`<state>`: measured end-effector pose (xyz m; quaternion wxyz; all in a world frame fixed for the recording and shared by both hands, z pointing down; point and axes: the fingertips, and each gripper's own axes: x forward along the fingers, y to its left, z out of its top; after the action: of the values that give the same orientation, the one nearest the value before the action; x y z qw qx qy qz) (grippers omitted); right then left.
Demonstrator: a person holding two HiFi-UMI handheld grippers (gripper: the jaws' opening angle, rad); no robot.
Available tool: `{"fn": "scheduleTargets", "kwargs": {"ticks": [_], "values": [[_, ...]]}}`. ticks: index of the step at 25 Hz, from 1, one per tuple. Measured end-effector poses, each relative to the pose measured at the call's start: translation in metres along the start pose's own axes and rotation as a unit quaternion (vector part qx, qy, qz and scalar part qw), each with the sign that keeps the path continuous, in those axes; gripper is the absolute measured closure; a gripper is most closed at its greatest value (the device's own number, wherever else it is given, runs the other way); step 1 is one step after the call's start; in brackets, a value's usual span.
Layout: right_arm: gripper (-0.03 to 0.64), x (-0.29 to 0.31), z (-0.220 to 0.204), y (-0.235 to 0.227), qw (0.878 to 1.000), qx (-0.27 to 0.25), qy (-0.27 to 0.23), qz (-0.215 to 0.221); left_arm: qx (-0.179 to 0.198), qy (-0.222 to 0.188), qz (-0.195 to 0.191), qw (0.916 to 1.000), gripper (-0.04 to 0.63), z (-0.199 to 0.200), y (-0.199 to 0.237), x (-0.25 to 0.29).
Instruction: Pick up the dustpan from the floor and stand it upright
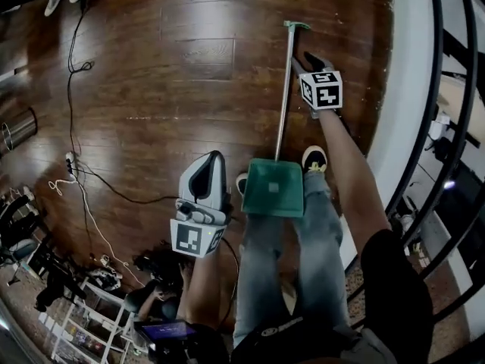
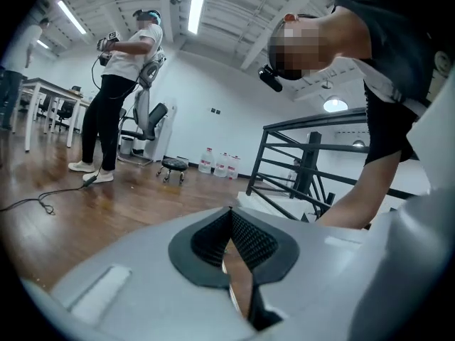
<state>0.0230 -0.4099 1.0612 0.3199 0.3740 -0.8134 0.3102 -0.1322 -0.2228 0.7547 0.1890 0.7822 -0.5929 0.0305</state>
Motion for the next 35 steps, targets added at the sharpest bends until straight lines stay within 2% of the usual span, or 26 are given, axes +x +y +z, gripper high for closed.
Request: {"fn": "scheduleTargets", "kwargs": {"ticks": [2, 5, 10, 16, 20, 23, 26, 28, 31, 35], "values": [[0.465, 0.034, -0.024, -0.003, 0.999, -0.020, 0.026, -0.008, -0.003, 0.002, 0.008, 1.0000, 0.580, -0.021, 0.006, 0.001], [0.455, 0.070, -0.046, -0.009, 0.999, -0.019, 0.038, -0.024, 0.001, 0.007, 0.003, 1.0000, 0.580, -0.042, 0.007, 0.001], [0.451, 0.106, -0.061, -0.029, 0.997, 0.033, 0.040, -0.061, 0.001, 0.003, 0.006, 1.0000, 0.580, -0.053, 0.012, -0.008], [0.495, 0.109, -0.051, -0.031, 0.994, 0.080, 0.048, -0.059, 0.005, -0.005, 0.012, 0.9999, 0.580, -0.047, 0.017, -0.015], [0.511, 0.053, 0.005, -0.019, 0.994, 0.102, -0.014, -0.048, -0.013, -0.018, 0.010, 0.9997, 0.580, -0.015, 0.001, -0.024], [0.522, -0.020, 0.066, 0.006, 0.991, 0.100, -0.086, -0.025, -0.006, -0.029, -0.009, 0.9995, 0.580, 0.028, -0.024, -0.037], [0.535, -0.105, 0.105, 0.032, 0.984, 0.100, -0.147, -0.017, -0.005, -0.051, -0.029, 0.9983, 0.580, 0.071, -0.047, -0.050], [0.538, -0.159, 0.117, 0.054, 0.980, 0.084, -0.179, -0.014, -0.001, -0.064, -0.045, 0.9969, 0.580, 0.095, -0.061, -0.060], [0.541, -0.227, 0.122, 0.096, 0.976, 0.030, -0.218, -0.005, 0.000, -0.083, -0.071, 0.9941, 0.580, 0.125, -0.074, -0.076], [0.541, -0.285, 0.099, 0.152, 0.972, -0.037, -0.232, 0.013, -0.005, -0.088, -0.097, 0.9913, 0.580, 0.148, -0.094, -0.098]]}}
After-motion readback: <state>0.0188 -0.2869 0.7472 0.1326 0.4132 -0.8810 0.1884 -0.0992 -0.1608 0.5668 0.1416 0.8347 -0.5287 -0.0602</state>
